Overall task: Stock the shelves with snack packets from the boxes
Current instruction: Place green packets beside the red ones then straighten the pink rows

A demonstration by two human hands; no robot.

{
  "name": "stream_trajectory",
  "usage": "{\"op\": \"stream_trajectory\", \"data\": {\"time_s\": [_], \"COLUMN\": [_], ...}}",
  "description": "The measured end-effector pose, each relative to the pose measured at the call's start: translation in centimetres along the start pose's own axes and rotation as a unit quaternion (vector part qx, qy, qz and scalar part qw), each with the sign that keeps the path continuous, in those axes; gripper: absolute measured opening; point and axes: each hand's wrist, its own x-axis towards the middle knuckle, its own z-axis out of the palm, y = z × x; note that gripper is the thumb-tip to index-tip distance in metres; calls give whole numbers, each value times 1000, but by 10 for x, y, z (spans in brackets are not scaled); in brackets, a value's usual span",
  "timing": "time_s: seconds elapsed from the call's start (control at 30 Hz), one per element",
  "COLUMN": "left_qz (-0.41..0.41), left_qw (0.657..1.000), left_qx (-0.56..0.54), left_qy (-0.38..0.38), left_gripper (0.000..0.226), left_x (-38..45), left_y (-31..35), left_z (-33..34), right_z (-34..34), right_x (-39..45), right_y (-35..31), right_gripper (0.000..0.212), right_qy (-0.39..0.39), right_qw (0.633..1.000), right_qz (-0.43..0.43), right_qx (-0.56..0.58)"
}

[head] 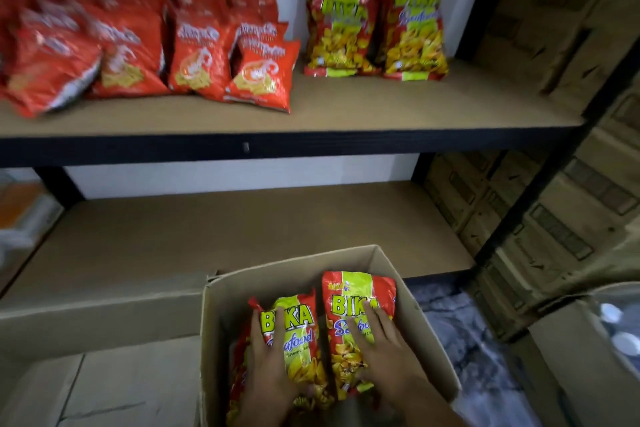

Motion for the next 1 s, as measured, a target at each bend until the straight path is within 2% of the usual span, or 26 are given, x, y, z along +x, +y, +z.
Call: {"op": "stream_trajectory", "data": {"time_s": [0.23,0.43,0.7,0.83,1.0], "left_qz": [111,190,279,340,364], "left_qw": [991,973,941,914,904], "left_qx": [-55,-92,-98,-105,-118], "left_qy": [56,95,162,192,192], "left_gripper": [158,155,150,148,147], "left_x": [-28,-41,-34,-8,53], "left_y": [50,112,209,256,310], "left_z": [-48,-89,-157,-196,-239], "right_z": [-66,-120,-231,-289,-358], "right_x": [-59,-86,-100,-86,-43], "right_y": [-1,18,51,75,105], "right_gripper": [102,121,116,106,94], "right_qy": [125,232,349,388,404], "right_qw": [992,969,931,916,910], "right_qz": [17,43,25,5,-7], "right_qx": [-26,-72,-101,-107,-93]}}
